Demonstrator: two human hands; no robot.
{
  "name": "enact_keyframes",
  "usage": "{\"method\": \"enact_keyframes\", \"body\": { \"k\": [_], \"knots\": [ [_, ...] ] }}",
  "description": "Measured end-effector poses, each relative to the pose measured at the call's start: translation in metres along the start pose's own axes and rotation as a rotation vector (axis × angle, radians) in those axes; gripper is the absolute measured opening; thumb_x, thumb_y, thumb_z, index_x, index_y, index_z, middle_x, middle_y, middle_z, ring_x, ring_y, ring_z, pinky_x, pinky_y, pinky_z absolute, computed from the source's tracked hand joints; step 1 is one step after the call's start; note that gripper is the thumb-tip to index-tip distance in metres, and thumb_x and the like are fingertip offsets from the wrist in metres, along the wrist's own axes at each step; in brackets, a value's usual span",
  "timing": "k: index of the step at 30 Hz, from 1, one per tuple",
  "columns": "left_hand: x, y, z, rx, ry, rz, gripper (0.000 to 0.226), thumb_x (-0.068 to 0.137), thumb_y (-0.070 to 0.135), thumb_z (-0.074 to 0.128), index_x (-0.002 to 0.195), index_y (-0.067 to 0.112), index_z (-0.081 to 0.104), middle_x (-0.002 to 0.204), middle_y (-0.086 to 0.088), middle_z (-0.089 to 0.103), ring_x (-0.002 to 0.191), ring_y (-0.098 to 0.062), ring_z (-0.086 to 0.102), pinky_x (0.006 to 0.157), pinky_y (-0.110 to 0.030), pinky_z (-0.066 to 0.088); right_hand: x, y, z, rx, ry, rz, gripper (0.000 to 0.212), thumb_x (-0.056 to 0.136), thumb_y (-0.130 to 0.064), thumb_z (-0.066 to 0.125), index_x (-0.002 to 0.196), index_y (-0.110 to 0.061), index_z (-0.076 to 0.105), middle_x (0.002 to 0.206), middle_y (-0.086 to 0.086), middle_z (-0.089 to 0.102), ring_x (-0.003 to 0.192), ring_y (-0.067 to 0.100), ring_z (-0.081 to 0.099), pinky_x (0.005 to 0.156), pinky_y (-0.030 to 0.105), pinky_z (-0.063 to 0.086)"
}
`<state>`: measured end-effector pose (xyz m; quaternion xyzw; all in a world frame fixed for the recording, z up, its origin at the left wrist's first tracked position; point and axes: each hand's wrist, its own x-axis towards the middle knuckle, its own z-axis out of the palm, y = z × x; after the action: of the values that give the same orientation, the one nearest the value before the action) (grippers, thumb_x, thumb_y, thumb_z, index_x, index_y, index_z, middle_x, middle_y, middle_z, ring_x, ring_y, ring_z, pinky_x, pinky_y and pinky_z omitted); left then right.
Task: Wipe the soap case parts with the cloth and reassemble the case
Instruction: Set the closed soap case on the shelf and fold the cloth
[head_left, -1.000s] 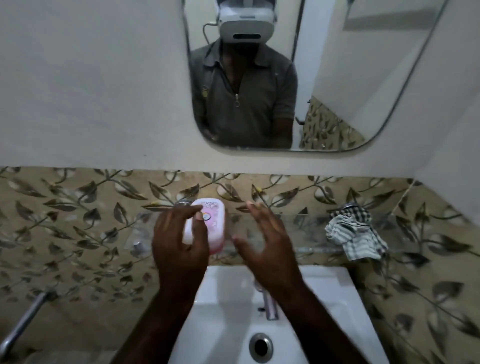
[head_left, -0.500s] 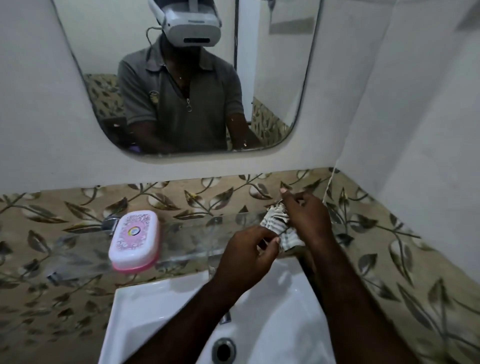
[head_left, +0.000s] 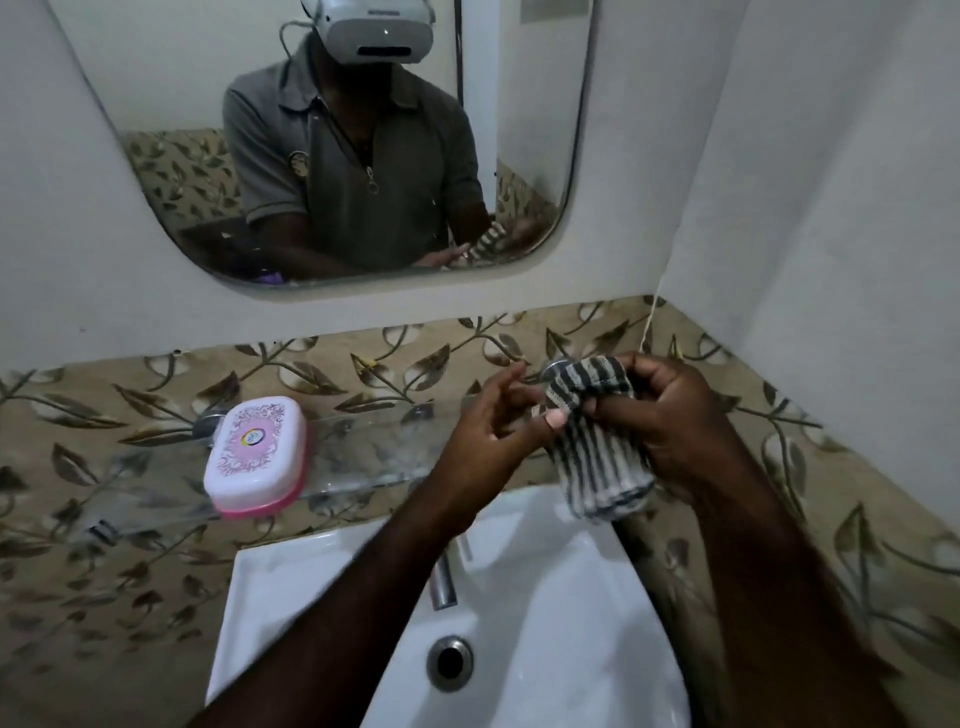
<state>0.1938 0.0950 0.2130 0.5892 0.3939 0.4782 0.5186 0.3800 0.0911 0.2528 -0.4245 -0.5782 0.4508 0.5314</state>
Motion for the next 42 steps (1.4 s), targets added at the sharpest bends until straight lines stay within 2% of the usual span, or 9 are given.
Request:
{"method": "enact_keyframes", "body": {
  "k": [5, 10, 14, 18, 24, 27, 33, 37, 42],
  "knots": [
    [-0.004, -0.008, 0.023, -0.102, 0.005, 0.015, 0.023, 0.096, 0.015, 0.055, 0.103, -0.004, 0.066, 0.099, -0.015, 0.071, 0.093, -0.018, 0.067, 0.087, -0.031, 0.054, -0.018, 0.012, -0.007, -0.005, 0.060, 0.008, 0.030, 0.078, 0.014, 0.067, 0.093, -0.011, 0.061, 0.081, 0.000, 0.073, 0.078, 0.012, 0.069, 0.068, 0.025, 0.055],
    [-0.010, -0.035, 0.047, -0.173, 0.020, -0.148, 0.021, 0.097, 0.026, 0.053, 0.103, 0.010, 0.066, 0.101, -0.012, 0.073, 0.094, -0.025, 0.069, 0.086, -0.043, 0.055, -0.042, 0.056, -0.017, 0.247, 0.035, 0.324, 0.041, 0.072, -0.003, 0.071, 0.111, 0.004, 0.062, 0.102, 0.022, 0.072, 0.092, 0.034, 0.070, 0.075, 0.036, 0.060],
    [-0.022, -0.081, 0.070, -0.342, -0.031, -0.465, 0.044, 0.088, 0.041, 0.062, 0.122, 0.014, 0.056, 0.115, -0.013, 0.070, 0.106, -0.028, 0.068, 0.095, -0.047, 0.052, -0.057, 0.113, -0.022, 0.289, 0.213, 0.445, 0.020, 0.086, 0.004, 0.061, 0.105, 0.004, 0.070, 0.102, 0.025, 0.072, 0.097, 0.038, 0.070, 0.087, 0.043, 0.056],
    [-0.022, -0.128, 0.068, -0.132, -0.016, -0.654, 0.063, 0.086, 0.016, 0.069, 0.134, 0.039, 0.037, 0.101, -0.017, 0.070, 0.086, -0.028, 0.069, 0.079, -0.042, 0.053, -0.067, 0.171, -0.025, 0.241, 0.401, 0.565, 0.019, 0.086, 0.000, 0.065, 0.105, -0.001, 0.069, 0.101, 0.022, 0.073, 0.092, 0.034, 0.072, 0.086, 0.045, 0.056],
    [0.008, -0.158, 0.047, -0.273, 0.202, -0.773, 0.052, 0.080, -0.006, 0.062, 0.125, 0.019, 0.055, 0.097, -0.021, 0.067, 0.079, -0.028, 0.061, 0.066, -0.032, 0.046, -0.058, 0.206, -0.033, 0.337, 0.474, 0.734, 0.023, 0.087, -0.004, 0.065, 0.110, -0.006, 0.063, 0.102, 0.017, 0.072, 0.090, 0.030, 0.069, 0.061, 0.035, 0.058],
    [0.030, -0.170, 0.042, -0.316, 0.304, -0.701, 0.047, 0.080, -0.003, 0.062, 0.122, 0.017, 0.056, 0.099, -0.021, 0.067, 0.086, -0.029, 0.059, 0.070, -0.036, 0.043, -0.035, 0.220, -0.029, 0.403, 0.489, 0.713, 0.024, 0.088, 0.000, 0.062, 0.112, -0.006, 0.060, 0.102, 0.016, 0.069, 0.092, 0.032, 0.067, 0.065, 0.038, 0.057],
    [0.030, -0.206, 0.034, 0.287, 0.337, -0.459, 0.045, 0.085, 0.006, 0.066, 0.129, 0.013, 0.058, 0.122, -0.015, 0.060, 0.108, -0.027, 0.058, 0.090, -0.031, 0.046, -0.023, 0.277, -0.025, -0.774, 0.402, 0.412, 0.029, 0.081, -0.017, 0.064, 0.103, 0.002, 0.064, 0.100, 0.022, 0.067, 0.094, 0.036, 0.064, 0.081, 0.041, 0.052],
    [0.005, -0.244, 0.040, 0.844, -0.063, -0.056, 0.059, 0.081, 0.023, 0.054, 0.137, 0.004, 0.049, 0.135, -0.023, 0.053, 0.128, -0.040, 0.048, 0.109, -0.034, 0.034, -0.029, 0.302, -0.018, -1.148, 0.047, 0.160, 0.037, 0.080, -0.018, 0.051, 0.110, -0.006, 0.069, 0.117, 0.018, 0.067, 0.109, 0.038, 0.063, 0.092, 0.049, 0.052],
    [-0.007, -0.264, 0.046, 1.300, -0.469, -0.099, 0.085, 0.087, 0.031, 0.057, 0.153, 0.011, 0.009, 0.159, -0.014, -0.007, 0.140, -0.032, -0.020, 0.119, -0.053, 0.012, -0.034, 0.314, -0.021, -1.374, -0.219, 0.234, 0.052, 0.083, -0.029, 0.043, 0.132, -0.018, 0.057, 0.141, 0.013, 0.053, 0.133, 0.034, 0.046, 0.100, 0.059, 0.042]
  ]
}}
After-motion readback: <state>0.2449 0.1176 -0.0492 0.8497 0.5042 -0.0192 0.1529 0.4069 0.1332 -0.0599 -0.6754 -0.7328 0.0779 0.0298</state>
